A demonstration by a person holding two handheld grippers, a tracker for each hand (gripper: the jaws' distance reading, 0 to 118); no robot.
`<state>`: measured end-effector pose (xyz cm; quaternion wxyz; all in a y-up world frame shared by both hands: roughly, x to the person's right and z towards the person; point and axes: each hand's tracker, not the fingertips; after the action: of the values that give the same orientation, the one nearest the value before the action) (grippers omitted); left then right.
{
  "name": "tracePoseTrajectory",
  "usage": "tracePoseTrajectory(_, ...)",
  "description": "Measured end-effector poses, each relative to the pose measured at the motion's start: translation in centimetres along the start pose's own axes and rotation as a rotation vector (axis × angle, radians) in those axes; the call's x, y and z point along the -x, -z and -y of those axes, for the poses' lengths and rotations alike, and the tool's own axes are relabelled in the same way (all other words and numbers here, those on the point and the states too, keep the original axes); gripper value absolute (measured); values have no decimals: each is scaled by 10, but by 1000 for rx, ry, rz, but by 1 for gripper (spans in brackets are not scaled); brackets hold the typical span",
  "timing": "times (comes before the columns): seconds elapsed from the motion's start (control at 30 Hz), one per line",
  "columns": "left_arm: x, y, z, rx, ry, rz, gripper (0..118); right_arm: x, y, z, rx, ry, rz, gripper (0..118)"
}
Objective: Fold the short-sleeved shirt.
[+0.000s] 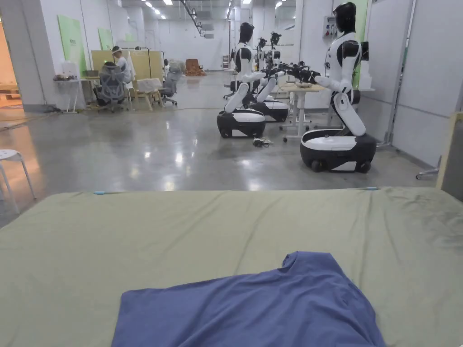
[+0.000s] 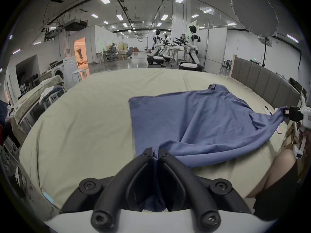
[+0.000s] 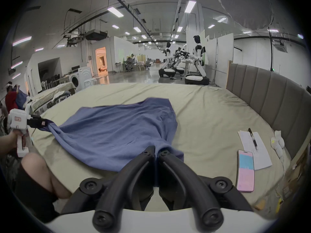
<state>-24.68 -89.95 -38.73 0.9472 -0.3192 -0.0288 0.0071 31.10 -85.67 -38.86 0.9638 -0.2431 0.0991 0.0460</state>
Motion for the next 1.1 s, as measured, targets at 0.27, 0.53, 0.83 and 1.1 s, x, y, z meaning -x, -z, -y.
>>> tracePoseTrajectory(0.27, 14, 23, 32, 96, -57, -6, 30, -2, 21, 40, 105, 4, 24, 4)
tracePoseTrajectory(0.53, 21, -14, 43, 93, -70, -2, 110, -25, -5, 52, 31, 182, 74, 113)
tracePoseTrajectory(0.83, -7, -130, 13, -245, -145, -54, 97, 22, -55, -11, -165, 78, 41, 88)
tracePoseTrajectory(1.1, -15, -114, -36, -263, -67, 57, 0, 73, -36, -50, -167, 120, -62, 0)
